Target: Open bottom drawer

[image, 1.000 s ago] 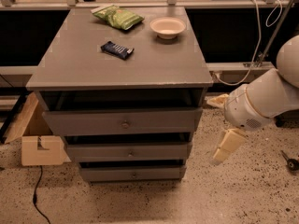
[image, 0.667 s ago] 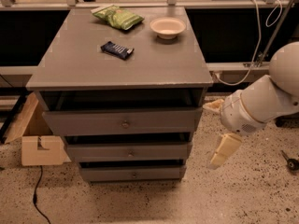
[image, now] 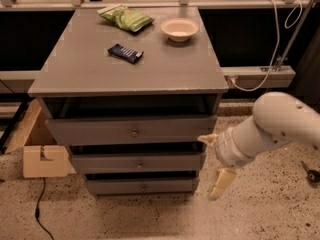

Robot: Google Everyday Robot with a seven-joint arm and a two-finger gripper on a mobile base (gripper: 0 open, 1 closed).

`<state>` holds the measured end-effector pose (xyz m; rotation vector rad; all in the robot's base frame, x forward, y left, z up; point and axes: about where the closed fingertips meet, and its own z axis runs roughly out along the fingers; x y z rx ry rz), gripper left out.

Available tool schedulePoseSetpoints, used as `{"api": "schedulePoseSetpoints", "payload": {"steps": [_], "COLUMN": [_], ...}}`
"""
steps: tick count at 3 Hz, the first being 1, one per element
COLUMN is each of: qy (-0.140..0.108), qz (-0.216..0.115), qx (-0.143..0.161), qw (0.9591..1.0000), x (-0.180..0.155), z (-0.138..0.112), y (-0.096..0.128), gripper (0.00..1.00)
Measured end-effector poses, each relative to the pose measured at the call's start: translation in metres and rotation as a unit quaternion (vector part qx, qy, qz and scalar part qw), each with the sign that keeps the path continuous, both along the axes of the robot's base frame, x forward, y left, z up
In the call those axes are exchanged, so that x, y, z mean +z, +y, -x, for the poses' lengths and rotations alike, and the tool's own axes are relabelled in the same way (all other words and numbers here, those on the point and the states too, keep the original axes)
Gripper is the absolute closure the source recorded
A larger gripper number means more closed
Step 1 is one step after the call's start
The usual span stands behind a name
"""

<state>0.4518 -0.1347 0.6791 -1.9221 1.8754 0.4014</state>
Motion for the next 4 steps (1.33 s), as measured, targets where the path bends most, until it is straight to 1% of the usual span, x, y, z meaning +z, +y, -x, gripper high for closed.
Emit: {"api": "schedulePoseSetpoints", "payload": {"steps": [1,2,3,4], "qy": [-0.002,-0.005,-0.005,0.010], "qz": [-0.008,-0.027,-0.027,-0.017], "qx": [0.014,-0.004,-0.004,0.003], "qw": [0.9999,0.9996,0.9996,0.9998], "x": [-0.055,-0.110,-0.110,-0.142], "z": [-0.008,-0.021,-0.021,-0.027], "y": [0.010,0.015,0.015,0.012], "gripper": [0.00,0.00,0.00,0.00]}}
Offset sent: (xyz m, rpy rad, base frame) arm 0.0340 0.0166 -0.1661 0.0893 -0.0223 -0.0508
